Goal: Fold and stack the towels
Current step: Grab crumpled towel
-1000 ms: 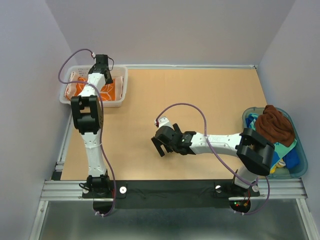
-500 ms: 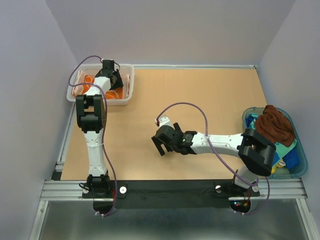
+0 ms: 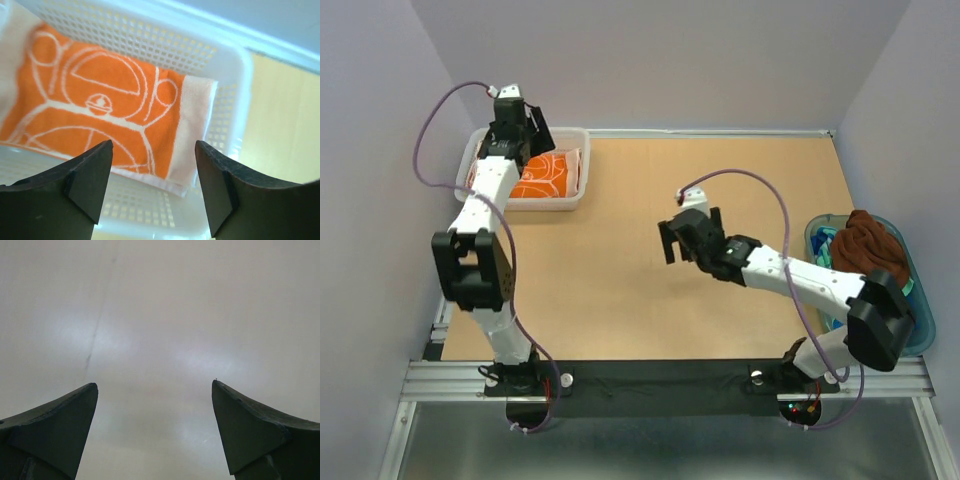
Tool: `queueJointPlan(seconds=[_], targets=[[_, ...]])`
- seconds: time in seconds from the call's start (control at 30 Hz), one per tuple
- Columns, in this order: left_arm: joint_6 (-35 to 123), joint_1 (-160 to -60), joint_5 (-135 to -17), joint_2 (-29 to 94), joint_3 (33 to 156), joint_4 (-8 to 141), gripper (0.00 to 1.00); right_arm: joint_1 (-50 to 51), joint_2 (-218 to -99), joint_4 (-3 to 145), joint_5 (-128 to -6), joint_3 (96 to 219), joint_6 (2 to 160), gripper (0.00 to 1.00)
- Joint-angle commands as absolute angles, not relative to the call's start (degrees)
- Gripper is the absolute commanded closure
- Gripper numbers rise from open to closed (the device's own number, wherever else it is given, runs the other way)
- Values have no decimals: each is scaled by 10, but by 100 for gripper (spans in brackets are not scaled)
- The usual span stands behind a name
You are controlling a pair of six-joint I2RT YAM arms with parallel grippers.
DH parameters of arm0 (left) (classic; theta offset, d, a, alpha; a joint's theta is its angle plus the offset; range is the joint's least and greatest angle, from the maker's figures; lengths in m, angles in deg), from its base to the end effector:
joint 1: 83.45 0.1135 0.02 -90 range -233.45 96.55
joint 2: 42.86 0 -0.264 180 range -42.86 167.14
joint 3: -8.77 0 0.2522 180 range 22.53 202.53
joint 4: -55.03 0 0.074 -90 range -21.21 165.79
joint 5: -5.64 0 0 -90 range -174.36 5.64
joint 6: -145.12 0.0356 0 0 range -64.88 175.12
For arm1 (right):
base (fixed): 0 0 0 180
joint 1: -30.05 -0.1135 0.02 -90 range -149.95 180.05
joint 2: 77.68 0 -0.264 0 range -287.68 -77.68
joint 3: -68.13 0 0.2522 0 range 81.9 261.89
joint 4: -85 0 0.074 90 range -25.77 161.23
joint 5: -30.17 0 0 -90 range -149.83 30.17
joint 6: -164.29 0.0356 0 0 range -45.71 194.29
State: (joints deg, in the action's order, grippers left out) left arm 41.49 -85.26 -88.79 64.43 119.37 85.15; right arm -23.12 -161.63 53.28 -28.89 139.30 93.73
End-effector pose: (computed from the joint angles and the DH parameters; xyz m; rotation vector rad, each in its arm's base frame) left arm 0.4478 -0.0114 0.3307 -0.2580 2.0220 -0.0903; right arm 0.2021 0.2393 0.2470 -0.3942 2.1810 0.0556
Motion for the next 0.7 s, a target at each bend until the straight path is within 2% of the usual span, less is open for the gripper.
queueJointPlan(seconds=[0.0, 0.23, 0.3, 0.37, 0.57, 0.67], targets=[[437, -854, -903, 472, 1112, 842, 22, -117, -1555, 506, -235, 1432, 907, 0], [454, -863, -860, 260, 870, 814, 20, 61, -1517, 437, -198, 1480, 890, 0], [448, -875, -838, 176, 789, 783, 19, 163, -1504, 415, -207, 1494, 905, 0], [445, -888, -806, 104, 727, 764, 16, 210, -1493, 404, -207, 1501, 917, 1], [447, -942, -798, 1, 635, 701, 16, 376, -1478, 379, -255, 1496, 981, 3], [443, -962, -795, -18, 594, 678, 16, 450, -1496, 380, -327, 1479, 1017, 5]])
